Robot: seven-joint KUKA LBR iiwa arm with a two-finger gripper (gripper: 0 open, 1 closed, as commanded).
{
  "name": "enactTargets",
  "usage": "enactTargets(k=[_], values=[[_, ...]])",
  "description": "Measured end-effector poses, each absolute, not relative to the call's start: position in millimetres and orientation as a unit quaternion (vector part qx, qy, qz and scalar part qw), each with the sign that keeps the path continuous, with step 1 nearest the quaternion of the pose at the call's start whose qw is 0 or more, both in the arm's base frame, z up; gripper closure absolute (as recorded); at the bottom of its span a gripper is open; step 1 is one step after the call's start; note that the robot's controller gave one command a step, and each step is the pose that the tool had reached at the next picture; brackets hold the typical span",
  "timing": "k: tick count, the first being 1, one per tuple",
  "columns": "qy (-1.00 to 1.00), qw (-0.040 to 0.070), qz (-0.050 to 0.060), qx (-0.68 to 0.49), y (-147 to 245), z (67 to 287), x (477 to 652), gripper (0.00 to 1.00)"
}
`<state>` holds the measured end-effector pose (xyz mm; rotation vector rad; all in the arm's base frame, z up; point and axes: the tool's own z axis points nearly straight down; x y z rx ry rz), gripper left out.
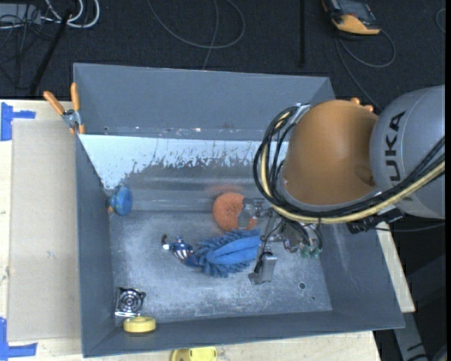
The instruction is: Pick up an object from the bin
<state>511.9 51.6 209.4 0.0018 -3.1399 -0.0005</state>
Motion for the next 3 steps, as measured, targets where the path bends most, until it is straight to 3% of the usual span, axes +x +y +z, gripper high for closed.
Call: enactTargets(k=[1,2,3], values=[[-1.000,-0.003,0.000,0.012,49,157,515.8,0.00],[-1.000,0.001,0.000,-0.004,47,88,524.8,0.00],[-0.998,0.000,0.000,-0.057,31,77,531.4,1.00]])
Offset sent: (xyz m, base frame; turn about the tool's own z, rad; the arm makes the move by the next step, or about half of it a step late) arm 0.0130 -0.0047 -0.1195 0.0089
